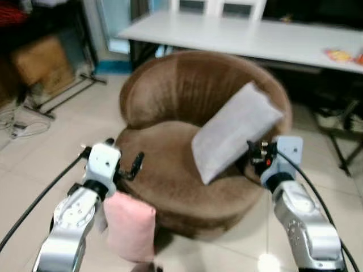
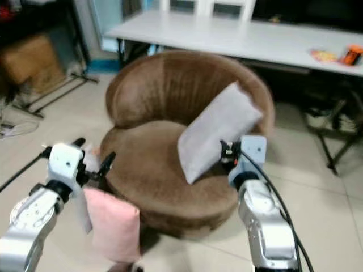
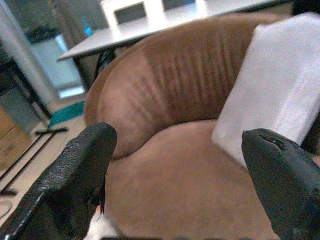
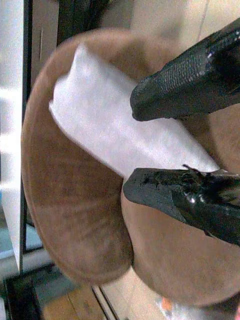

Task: Move the pillow to the sofa from floor

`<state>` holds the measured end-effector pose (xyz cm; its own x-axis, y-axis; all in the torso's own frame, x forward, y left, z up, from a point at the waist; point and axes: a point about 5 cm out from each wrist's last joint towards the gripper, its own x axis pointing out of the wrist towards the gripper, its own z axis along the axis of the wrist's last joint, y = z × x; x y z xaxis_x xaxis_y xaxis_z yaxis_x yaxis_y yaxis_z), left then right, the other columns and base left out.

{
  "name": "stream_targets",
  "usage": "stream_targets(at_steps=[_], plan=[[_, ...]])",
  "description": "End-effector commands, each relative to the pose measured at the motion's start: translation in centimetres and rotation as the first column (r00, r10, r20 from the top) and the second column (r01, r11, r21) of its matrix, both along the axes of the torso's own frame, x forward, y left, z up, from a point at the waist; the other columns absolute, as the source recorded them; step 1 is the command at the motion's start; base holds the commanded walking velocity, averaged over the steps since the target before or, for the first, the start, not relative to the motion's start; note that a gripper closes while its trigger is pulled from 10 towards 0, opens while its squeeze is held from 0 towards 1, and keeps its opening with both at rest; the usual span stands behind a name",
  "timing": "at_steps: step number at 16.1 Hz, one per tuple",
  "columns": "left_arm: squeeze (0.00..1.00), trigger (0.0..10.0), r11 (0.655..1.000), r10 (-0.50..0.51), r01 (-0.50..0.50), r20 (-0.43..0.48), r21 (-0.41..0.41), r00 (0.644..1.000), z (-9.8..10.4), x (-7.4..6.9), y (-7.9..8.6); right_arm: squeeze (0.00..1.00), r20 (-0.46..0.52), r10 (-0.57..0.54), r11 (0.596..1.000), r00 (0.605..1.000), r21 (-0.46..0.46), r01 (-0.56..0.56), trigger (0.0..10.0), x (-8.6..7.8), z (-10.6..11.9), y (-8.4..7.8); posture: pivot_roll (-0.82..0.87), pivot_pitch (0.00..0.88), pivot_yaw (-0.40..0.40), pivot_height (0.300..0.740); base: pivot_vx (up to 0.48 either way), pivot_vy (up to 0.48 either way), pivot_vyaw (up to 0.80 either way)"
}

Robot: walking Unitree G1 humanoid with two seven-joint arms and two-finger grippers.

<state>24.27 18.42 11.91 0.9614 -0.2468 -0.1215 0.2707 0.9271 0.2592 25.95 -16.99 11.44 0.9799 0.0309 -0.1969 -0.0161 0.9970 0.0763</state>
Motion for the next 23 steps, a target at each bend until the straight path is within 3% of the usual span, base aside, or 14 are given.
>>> stream_targets(at_steps=[1, 3, 11, 20, 23], plan=[[0.00, 10.0, 1.000, 0.016, -0.016, 0.030, -0.002, 0.999, 0.73, 0.43, 0.10, 0.00, 0.003, -0.002, 1.000, 1.000, 0.006, 0.002, 10.0, 0.00, 0.21, -0.13, -0.03, 0.000, -0.014, 0.740, 0.000, 0.000, 0.00], [0.00, 10.0, 1.000, 0.017, -0.017, 0.027, -0.010, 0.999, 0.73, 0.50, 0.04, 0.00, -0.002, 0.036, 0.999, 0.999, -0.010, -0.036, 10.0, -0.01, 0.21, 0.08, -0.03, 0.000, -0.014, 0.740, 0.000, 0.000, 0.00], [0.00, 10.0, 0.998, 0.051, -0.050, 0.035, -0.024, 0.998, 0.77, 0.31, 0.21, 0.00, -0.019, 0.072, 0.997, 0.997, 0.000, -0.072, 10.0, -0.31, -0.24, 0.61, -0.03, 0.000, -0.021, 0.740, 0.000, 0.000, 0.80], [0.00, 10.0, 0.998, 0.055, -0.054, 0.036, -0.023, 0.998, 0.90, 0.42, 0.43, 0.00, -0.026, 0.018, 1.000, 1.000, 0.022, -0.018, 10.0, -0.25, -0.32, 0.28, -0.03, 0.000, -0.018, 0.740, 0.000, 0.377, 0.00], [0.00, 10.0, 0.998, 0.056, -0.055, 0.043, -0.016, 0.998, 1.10, 0.68, 0.50, 0.00, -0.019, 0.043, 0.999, 0.999, 0.007, -0.042, 10.0, -0.14, -0.19, 0.48, -0.03, 0.000, -0.015, 0.740, 0.000, 0.000, 0.00]])
